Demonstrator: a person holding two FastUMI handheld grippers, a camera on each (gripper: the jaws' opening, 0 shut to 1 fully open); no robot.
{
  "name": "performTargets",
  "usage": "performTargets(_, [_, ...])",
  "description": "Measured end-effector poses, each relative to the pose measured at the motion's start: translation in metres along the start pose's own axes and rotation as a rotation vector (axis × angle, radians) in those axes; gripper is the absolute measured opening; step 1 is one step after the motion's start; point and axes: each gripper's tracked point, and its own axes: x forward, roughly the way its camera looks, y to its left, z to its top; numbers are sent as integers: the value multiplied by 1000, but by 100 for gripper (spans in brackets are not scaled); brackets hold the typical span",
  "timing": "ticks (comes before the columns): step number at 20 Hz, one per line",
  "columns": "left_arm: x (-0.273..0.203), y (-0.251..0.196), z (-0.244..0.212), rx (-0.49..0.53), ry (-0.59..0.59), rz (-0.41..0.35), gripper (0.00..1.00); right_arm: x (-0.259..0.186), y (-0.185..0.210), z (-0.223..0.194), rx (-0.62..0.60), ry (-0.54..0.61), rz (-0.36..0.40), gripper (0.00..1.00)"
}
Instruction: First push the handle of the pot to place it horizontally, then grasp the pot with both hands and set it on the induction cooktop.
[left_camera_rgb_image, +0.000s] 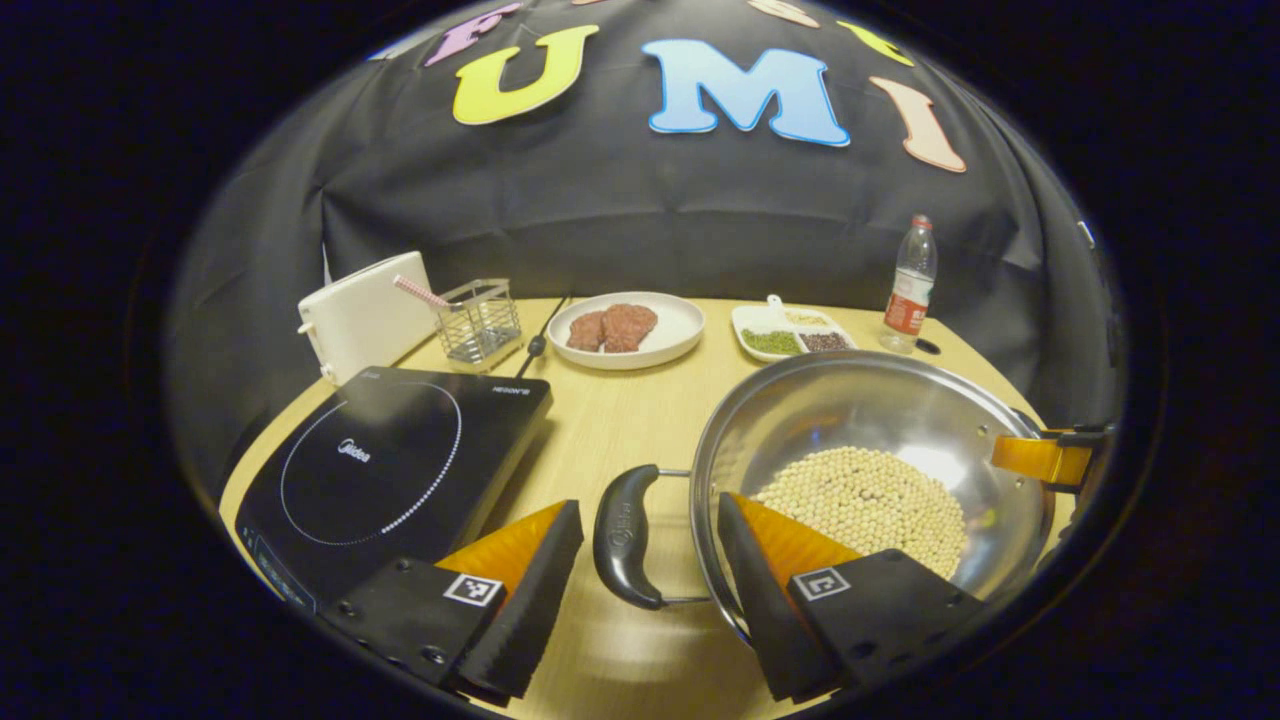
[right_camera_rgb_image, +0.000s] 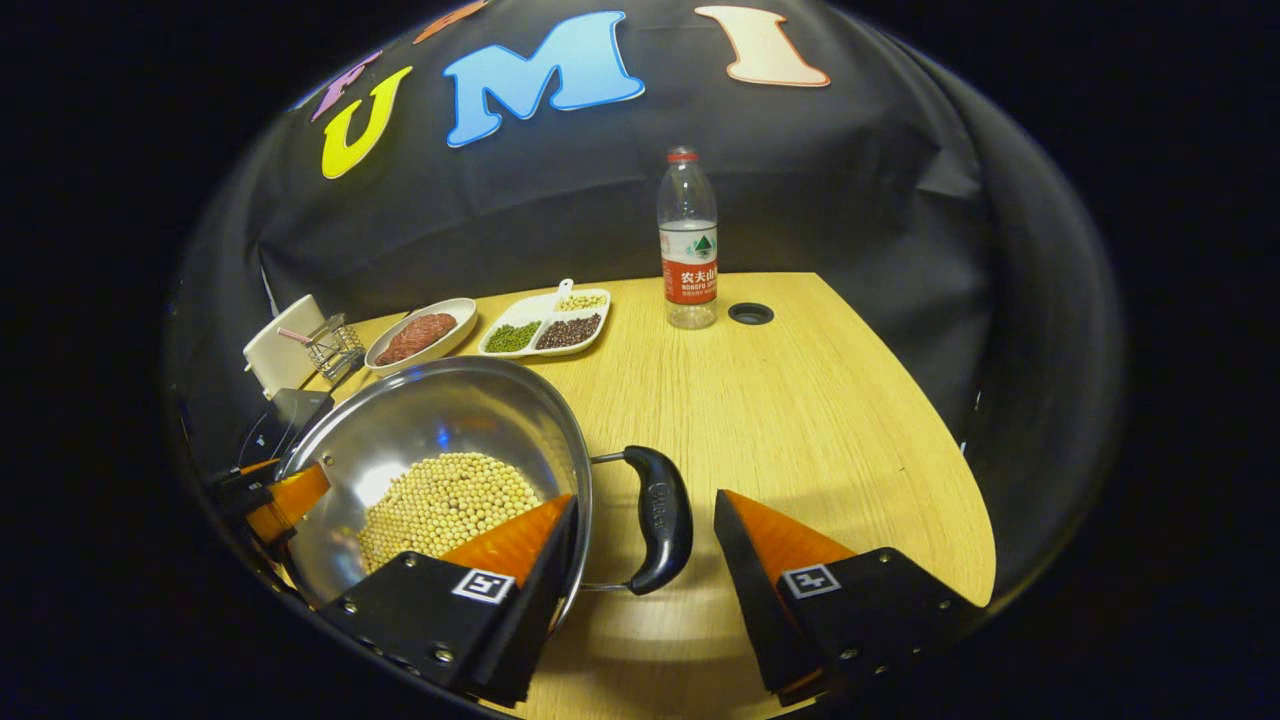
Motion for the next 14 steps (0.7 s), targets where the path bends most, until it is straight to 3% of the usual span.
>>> performTargets(1, [2,-4,0,-5,-4,-15,93,1,0,0,-7,-2,-6,69])
performTargets(2, [6,-3,0,5,-1,0,89,2,0,1,-16,1,-13,63])
performTargets(3, [2,-4,2,9,1,0,76,2,0,1,-13,3,-16,60])
performTargets(4, [1,-3,2,3,6,2,71,0,2,1,-7,8,-15,59])
performTargets(5, [3,-2,1,-6,8,4,74,2,3,0,-16,8,-16,50])
performTargets(6, [4,-2,2,-9,11,3,71,1,2,0,-32,7,-21,55])
performTargets(9, [4,-2,5,-9,5,-14,64,-2,1,0,-46,8,-38,55])
performTargets(10, [5,-1,4,-15,4,-20,64,-4,1,-1,-52,13,-43,55])
performTargets(11, [5,-1,4,-22,4,-23,72,-6,1,0,-59,13,-46,55])
performTargets(12, [3,0,5,-25,0,-25,64,-10,1,1,-64,9,-49,55])
performTargets(14, [-3,2,9,-18,-17,-28,68,-19,4,6,-76,-1,-54,55])
